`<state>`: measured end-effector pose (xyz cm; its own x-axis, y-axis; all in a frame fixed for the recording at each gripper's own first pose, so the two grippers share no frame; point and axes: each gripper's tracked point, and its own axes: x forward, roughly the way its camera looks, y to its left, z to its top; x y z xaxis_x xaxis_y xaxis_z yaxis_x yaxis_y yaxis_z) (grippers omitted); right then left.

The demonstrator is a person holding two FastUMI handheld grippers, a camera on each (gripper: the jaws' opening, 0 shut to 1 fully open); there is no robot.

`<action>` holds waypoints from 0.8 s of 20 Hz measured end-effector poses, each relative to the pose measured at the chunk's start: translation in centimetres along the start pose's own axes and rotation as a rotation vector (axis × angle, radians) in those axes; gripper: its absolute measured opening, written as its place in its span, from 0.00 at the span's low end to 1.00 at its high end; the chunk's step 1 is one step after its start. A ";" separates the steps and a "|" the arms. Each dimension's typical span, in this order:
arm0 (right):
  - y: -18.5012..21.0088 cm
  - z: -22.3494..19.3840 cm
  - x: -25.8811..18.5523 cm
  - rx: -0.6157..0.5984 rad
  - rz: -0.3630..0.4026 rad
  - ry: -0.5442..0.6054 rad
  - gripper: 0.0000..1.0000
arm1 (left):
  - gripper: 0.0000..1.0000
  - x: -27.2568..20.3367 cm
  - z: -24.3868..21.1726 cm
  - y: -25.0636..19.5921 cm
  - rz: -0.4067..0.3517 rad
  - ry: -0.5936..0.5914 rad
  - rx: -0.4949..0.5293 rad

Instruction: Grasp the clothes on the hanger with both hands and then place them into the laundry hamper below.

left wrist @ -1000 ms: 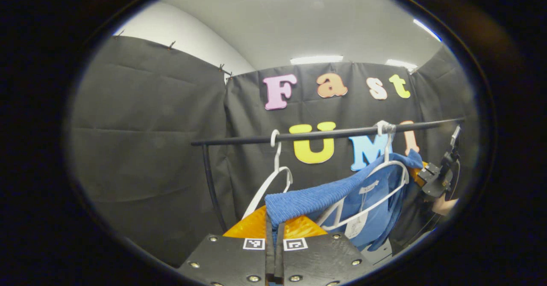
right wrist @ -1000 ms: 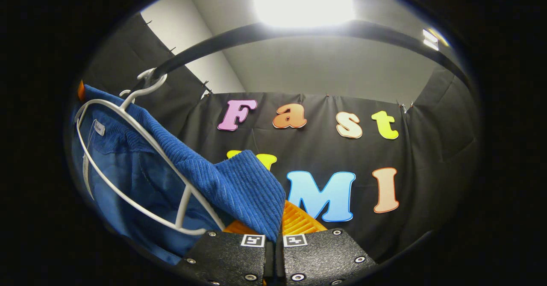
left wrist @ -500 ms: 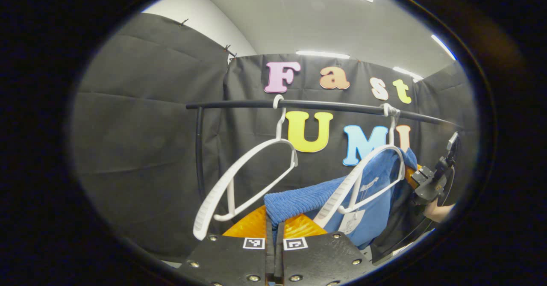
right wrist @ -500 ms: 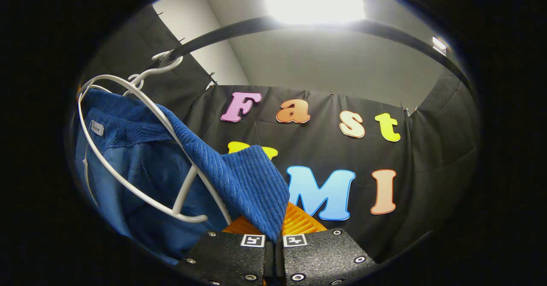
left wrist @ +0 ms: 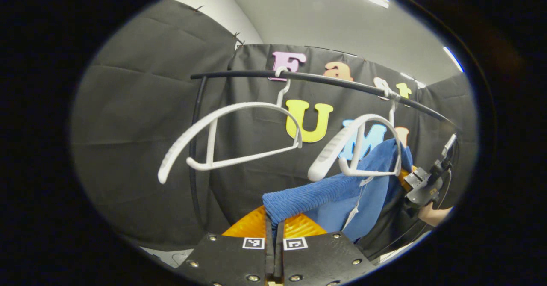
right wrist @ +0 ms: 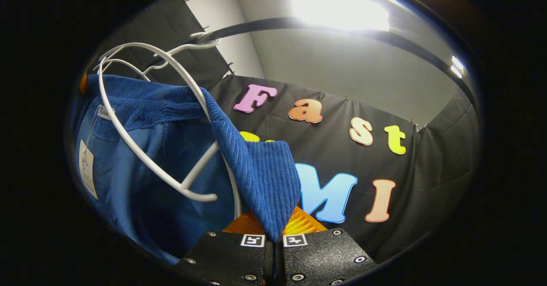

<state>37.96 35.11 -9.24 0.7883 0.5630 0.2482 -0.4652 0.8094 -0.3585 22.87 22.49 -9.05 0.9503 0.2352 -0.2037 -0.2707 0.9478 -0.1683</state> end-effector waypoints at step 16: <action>-7.9 6.9 -2.2 0.065 -0.195 -0.139 0.01 | 0.01 -0.2 1.0 -8.5 -0.109 -0.103 0.026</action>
<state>37.09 28.65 -0.75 0.8050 0.4088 0.4299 -0.3378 0.9116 -0.2343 25.18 14.62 -6.61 0.9850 0.1501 -0.0852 -0.1621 0.9740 -0.1585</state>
